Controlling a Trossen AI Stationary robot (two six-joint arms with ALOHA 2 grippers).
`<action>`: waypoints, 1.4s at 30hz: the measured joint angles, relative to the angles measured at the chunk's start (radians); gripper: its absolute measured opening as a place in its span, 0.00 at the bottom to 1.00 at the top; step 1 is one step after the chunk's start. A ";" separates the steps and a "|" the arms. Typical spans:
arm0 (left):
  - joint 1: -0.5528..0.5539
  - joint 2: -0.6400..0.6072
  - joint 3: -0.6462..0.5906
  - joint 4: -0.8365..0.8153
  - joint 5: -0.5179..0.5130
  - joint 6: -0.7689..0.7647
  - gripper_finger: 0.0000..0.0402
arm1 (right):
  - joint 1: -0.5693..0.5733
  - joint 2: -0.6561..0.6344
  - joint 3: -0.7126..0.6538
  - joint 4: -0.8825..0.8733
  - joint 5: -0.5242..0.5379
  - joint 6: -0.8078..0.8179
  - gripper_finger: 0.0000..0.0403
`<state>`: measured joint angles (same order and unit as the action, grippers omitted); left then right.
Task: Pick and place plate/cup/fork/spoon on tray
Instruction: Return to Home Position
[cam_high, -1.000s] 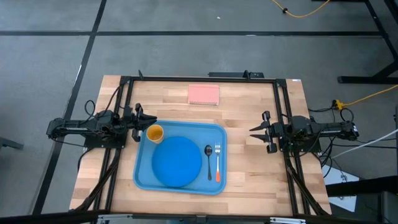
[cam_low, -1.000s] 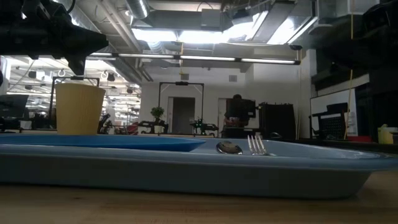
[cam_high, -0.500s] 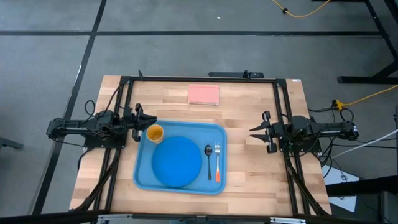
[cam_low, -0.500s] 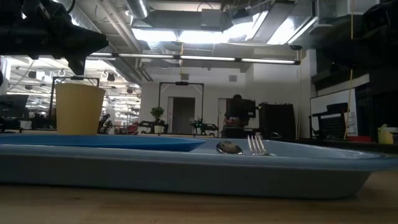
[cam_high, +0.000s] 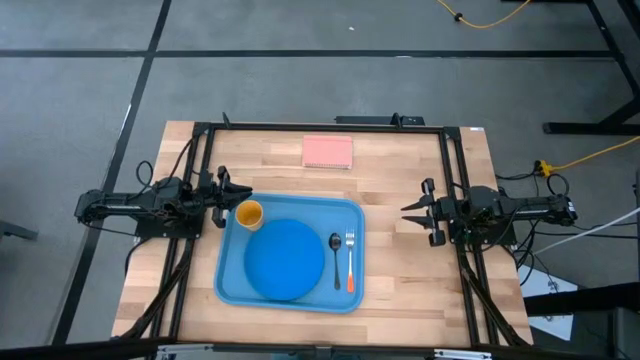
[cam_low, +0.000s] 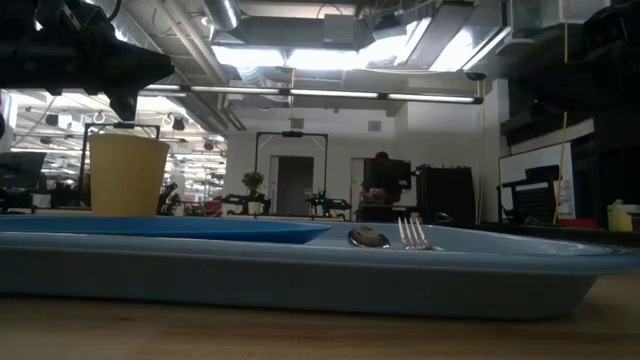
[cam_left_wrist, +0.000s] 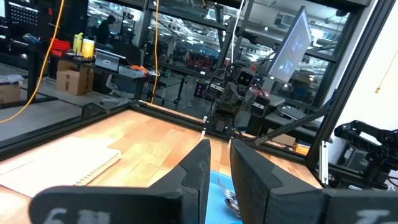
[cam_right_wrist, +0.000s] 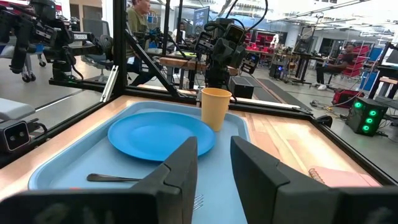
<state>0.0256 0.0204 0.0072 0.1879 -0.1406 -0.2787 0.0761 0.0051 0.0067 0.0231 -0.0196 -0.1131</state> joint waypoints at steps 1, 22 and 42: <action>0.000 0.000 0.000 0.000 0.000 0.000 0.14 | 0.000 0.000 0.000 0.000 0.000 0.000 0.25; -0.002 -0.013 0.000 -0.005 0.002 -0.023 0.14 | 0.000 0.000 0.000 0.000 0.000 0.000 0.25; -0.123 -0.018 0.001 -0.174 0.104 0.375 0.14 | 0.000 0.000 0.000 0.000 0.000 0.000 0.25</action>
<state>-0.0974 0.0025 0.0078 0.0142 -0.0366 0.0961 0.0761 0.0051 0.0067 0.0232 -0.0196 -0.1131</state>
